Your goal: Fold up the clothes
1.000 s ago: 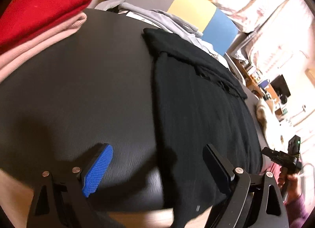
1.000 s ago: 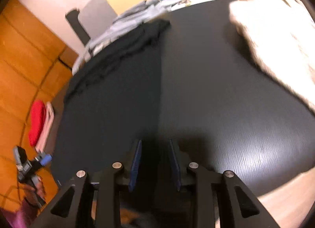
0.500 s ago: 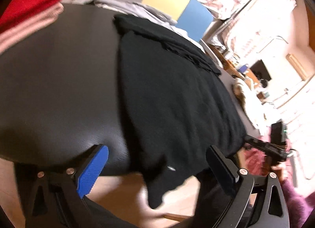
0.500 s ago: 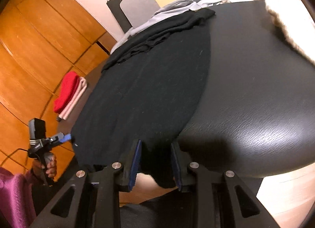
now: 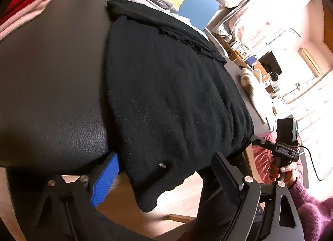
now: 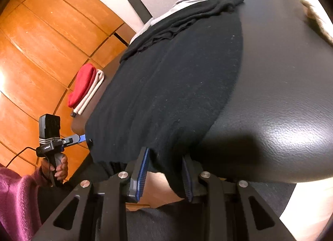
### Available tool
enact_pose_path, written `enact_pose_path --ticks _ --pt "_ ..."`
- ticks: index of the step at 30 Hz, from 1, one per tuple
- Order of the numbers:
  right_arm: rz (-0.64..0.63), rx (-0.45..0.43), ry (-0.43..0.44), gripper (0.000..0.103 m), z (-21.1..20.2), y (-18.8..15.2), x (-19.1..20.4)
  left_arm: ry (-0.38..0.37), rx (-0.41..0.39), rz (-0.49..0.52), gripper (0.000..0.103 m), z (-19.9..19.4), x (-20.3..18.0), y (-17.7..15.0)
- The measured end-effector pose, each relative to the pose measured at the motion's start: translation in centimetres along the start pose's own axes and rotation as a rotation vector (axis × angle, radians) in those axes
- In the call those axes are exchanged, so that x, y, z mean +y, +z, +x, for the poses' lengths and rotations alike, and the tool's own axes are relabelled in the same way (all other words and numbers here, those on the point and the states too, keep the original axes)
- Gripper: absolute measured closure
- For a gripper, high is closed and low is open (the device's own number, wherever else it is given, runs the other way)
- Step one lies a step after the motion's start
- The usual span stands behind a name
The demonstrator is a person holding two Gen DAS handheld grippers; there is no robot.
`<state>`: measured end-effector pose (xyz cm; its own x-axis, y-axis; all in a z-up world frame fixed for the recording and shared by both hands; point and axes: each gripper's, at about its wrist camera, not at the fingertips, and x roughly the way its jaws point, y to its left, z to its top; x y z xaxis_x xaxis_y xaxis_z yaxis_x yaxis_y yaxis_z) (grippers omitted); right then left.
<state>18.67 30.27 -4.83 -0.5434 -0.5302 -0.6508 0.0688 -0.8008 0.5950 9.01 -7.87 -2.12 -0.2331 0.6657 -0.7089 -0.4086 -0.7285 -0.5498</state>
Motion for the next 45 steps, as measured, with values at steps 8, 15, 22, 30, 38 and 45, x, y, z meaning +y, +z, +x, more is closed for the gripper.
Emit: enact_pose_path --ticks 8,15,22,30,38,45 --pt "-0.011 -0.015 -0.124 0.093 0.5 -0.2 1.2 -0.018 0.061 -0.001 0.062 1.1 -0.1 -0.5" --pt "0.146 -0.079 0.083 0.096 -1.0 -0.6 -0.3 -0.13 -0.033 -0.045 0.097 -2.7 1.1 -0.6" --pt "0.195 -0.192 0.359 0.096 -4.6 -1.8 0.7 -0.26 -0.114 -0.075 0.097 -8.3 1.2 -1.8" --pt "0.362 -0.421 0.691 0.099 -11.0 -4.8 0.5 -0.376 -0.224 -0.306 0.097 -14.8 3.0 -3.4" --pt "0.296 -0.349 0.393 0.088 -10.7 1.7 0.7 -0.45 -0.244 -0.241 0.098 -14.5 1.3 5.2" --pt "0.403 0.019 0.202 0.065 -0.9 -0.7 0.2 -0.53 -0.211 -0.144 0.098 -13.6 -1.5 8.5"
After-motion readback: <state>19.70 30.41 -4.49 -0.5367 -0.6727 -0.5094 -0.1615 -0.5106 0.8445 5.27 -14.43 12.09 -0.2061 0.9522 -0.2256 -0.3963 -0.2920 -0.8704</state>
